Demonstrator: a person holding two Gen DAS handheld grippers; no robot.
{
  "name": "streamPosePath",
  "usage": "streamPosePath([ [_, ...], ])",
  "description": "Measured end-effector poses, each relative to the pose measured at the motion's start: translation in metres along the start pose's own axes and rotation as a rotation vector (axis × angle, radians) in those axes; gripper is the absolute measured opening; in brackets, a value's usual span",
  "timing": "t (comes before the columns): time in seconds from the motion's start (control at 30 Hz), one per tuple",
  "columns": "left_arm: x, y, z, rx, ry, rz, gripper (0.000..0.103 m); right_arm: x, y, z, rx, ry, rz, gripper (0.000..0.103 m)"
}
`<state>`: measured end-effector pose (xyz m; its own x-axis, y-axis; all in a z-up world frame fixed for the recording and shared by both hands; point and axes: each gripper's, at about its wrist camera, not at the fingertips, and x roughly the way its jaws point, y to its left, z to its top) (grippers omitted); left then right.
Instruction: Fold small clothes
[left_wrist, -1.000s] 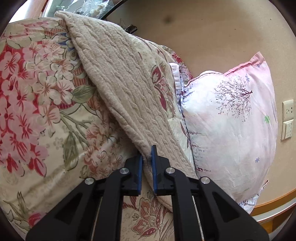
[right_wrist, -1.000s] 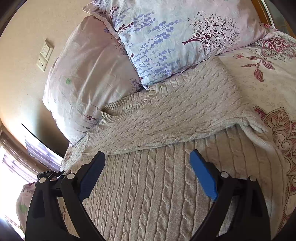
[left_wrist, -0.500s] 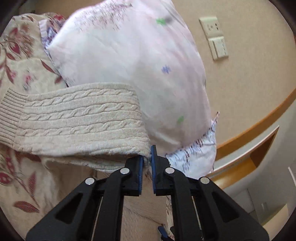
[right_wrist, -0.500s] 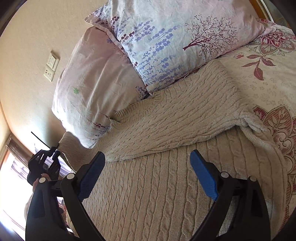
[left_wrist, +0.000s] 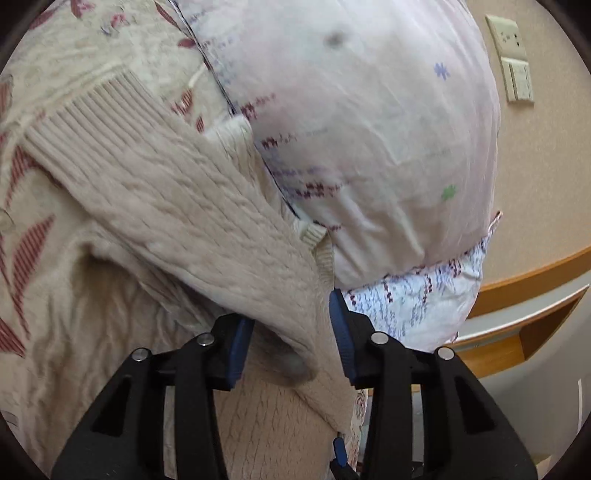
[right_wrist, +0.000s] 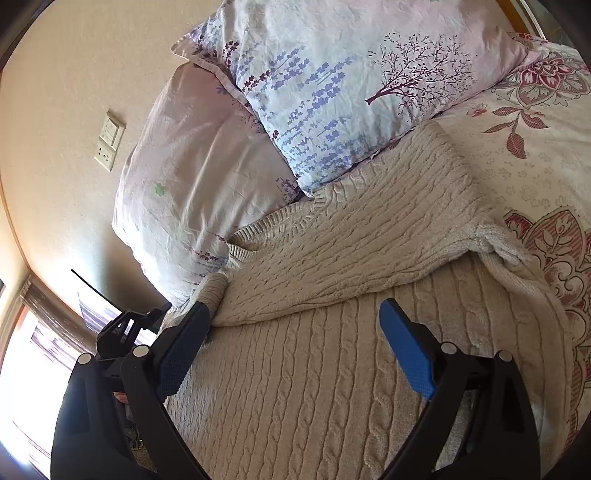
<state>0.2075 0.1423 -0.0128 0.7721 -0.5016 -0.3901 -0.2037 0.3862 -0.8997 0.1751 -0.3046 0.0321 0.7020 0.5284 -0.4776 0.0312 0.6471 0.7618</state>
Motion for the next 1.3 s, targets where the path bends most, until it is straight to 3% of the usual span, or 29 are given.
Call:
streamPosePath([
  [0.13,-0.023,0.022,0.024,-0.104,-0.09,0.026,0.036,-0.002,-0.001,-0.001,0.007,-0.006,0.011,0.095],
  [0.23,-0.023,0.021,0.031,-0.095,-0.1,0.003,0.011,-0.002,-0.002,-0.001,0.013,-0.011,0.019,0.095],
  [0.4,-0.003,-0.022,0.019,0.034,-0.079,-0.1,0.008,-0.006,-0.004,-0.001,0.028,-0.026,0.041,0.095],
  [0.5,0.018,-0.062,-0.002,0.169,-0.038,-0.146,0.008,-0.009,-0.008,0.0,0.048,-0.044,0.066,0.095],
  [0.57,0.038,-0.089,-0.025,0.278,0.024,-0.166,0.008,-0.011,-0.011,0.0,0.065,-0.059,0.086,0.095],
  [0.67,0.08,-0.125,-0.07,0.453,0.186,-0.145,0.008,-0.013,-0.015,0.0,0.088,-0.078,0.112,0.095],
  [0.7,0.096,-0.132,-0.086,0.498,0.247,-0.129,0.01,-0.014,-0.016,0.0,0.095,-0.084,0.12,0.095],
  [0.77,0.125,-0.14,-0.115,0.561,0.373,-0.095,0.029,-0.016,-0.018,0.001,0.107,-0.096,0.135,0.095],
  [0.83,0.143,-0.139,-0.134,0.589,0.478,-0.078,0.042,-0.017,-0.02,0.001,0.118,-0.096,0.14,0.094],
  [0.93,0.133,-0.13,-0.138,0.611,0.534,-0.081,0.057,-0.019,-0.016,0.004,0.1,-0.049,0.088,0.092],
  [0.97,0.123,-0.129,-0.133,0.633,0.521,-0.074,0.06,-0.02,-0.013,0.007,0.086,-0.027,0.067,0.089],
  [1.03,0.096,-0.123,-0.114,0.695,0.455,-0.036,0.06,-0.02,-0.008,0.015,0.063,0.034,0.021,0.075],
  [1.13,0.055,-0.112,-0.071,0.756,0.299,0.078,0.06,-0.017,-0.006,0.035,0.049,0.098,-0.049,0.067],
  [1.23,0.021,-0.088,-0.023,0.725,0.157,0.228,0.06,-0.004,-0.011,0.05,0.042,0.145,-0.11,0.059],
  [1.3,0.006,-0.07,0.003,0.668,0.104,0.29,0.06,0.007,-0.014,0.056,0.026,0.161,-0.149,0.057],
])
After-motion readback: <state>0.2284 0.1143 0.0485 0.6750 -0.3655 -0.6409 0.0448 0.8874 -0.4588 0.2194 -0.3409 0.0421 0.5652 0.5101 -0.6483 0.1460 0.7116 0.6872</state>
